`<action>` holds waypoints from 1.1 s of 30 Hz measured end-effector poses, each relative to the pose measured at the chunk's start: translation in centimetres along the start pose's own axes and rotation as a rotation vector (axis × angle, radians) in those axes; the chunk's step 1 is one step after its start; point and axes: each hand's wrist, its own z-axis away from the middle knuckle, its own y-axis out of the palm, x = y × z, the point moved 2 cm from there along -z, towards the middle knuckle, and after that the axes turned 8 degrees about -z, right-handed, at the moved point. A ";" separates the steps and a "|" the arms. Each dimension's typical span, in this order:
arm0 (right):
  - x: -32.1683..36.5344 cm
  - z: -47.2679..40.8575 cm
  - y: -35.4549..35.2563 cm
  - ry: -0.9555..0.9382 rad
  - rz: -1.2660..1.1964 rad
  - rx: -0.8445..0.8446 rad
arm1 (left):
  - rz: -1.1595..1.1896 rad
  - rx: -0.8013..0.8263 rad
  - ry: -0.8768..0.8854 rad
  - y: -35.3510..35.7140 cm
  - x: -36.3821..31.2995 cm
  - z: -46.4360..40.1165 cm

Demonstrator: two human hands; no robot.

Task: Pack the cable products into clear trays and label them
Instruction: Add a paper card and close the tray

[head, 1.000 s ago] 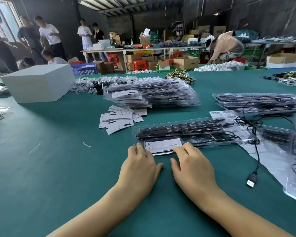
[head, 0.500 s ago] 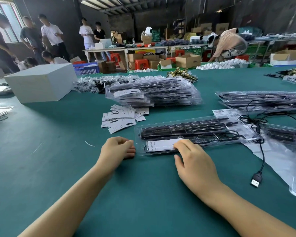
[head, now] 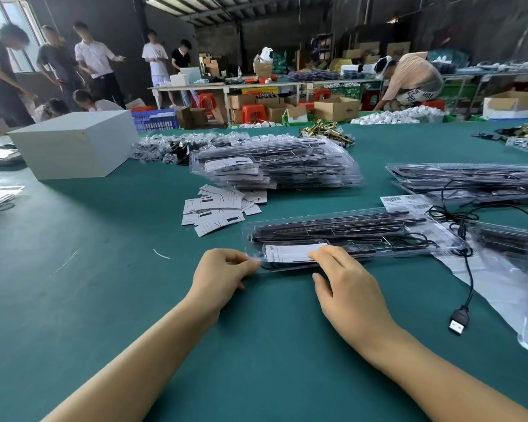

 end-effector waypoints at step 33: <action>0.0 -0.1 0.1 0.035 0.095 0.049 | -0.762 0.289 0.593 -0.2 -0.5 0.1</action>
